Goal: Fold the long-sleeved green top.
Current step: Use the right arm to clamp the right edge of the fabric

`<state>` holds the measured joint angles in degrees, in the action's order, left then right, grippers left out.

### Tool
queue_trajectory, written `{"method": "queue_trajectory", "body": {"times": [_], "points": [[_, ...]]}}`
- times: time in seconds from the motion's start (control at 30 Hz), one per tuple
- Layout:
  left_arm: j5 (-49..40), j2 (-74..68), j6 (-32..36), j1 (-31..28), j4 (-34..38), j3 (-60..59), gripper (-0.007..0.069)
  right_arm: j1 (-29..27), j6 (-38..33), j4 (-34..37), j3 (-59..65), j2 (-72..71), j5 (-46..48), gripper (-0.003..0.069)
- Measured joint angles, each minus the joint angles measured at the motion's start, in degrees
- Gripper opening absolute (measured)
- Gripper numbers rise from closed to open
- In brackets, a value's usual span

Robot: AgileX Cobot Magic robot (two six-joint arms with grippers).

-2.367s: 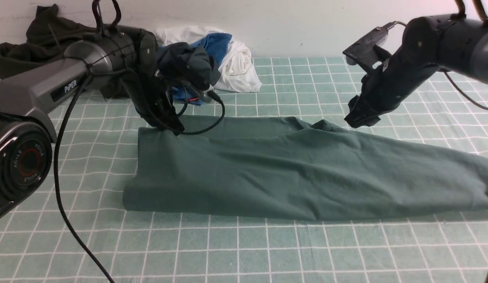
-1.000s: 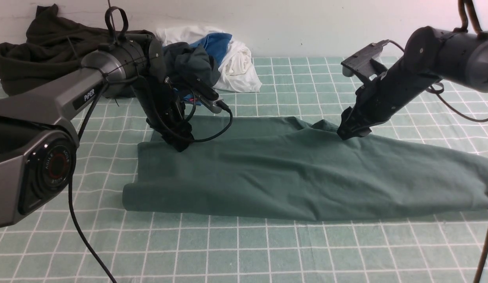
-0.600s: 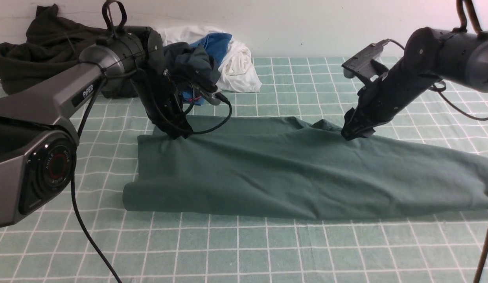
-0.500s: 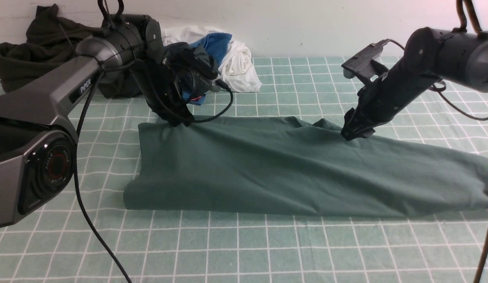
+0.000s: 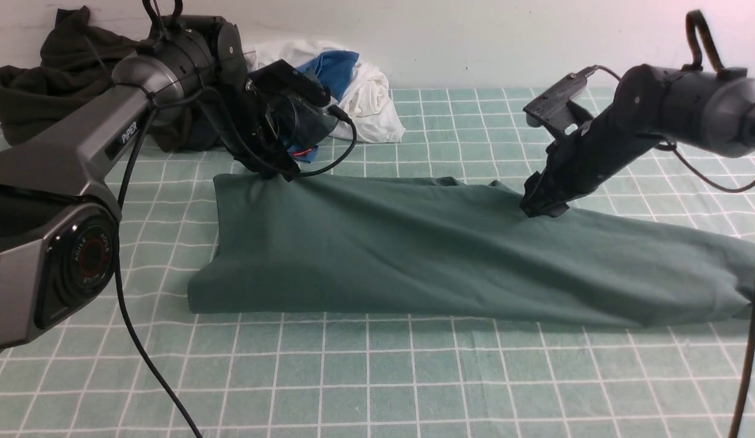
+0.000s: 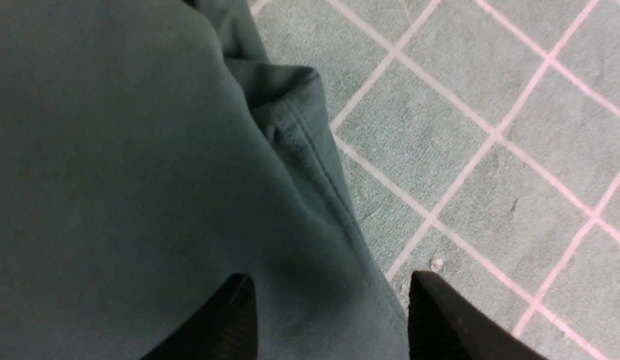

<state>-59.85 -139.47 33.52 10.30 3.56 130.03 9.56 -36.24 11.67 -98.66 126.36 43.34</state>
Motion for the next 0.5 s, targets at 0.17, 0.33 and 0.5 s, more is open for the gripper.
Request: {"method": "queue_trajectory", "body": {"times": [0.17, 0.33, 0.5], "points": [[0.06, -0.05, -0.13, 0.00, 0.00, 0.00, -0.0001, 0.00, 0.00, 0.00, 0.00, 0.41, -1.98, 0.0333], [0.06, -0.05, -0.13, 0.00, 0.49, 0.00, -0.0001, 0.00, 0.00, 0.00, 0.00, 0.41, -2.27, 0.0118], [0.06, -0.05, -0.13, 0.00, 0.79, 0.00, -0.0001, 0.00, 0.14, -0.74, -0.40, 0.41, -2.40, -0.0004]]}}
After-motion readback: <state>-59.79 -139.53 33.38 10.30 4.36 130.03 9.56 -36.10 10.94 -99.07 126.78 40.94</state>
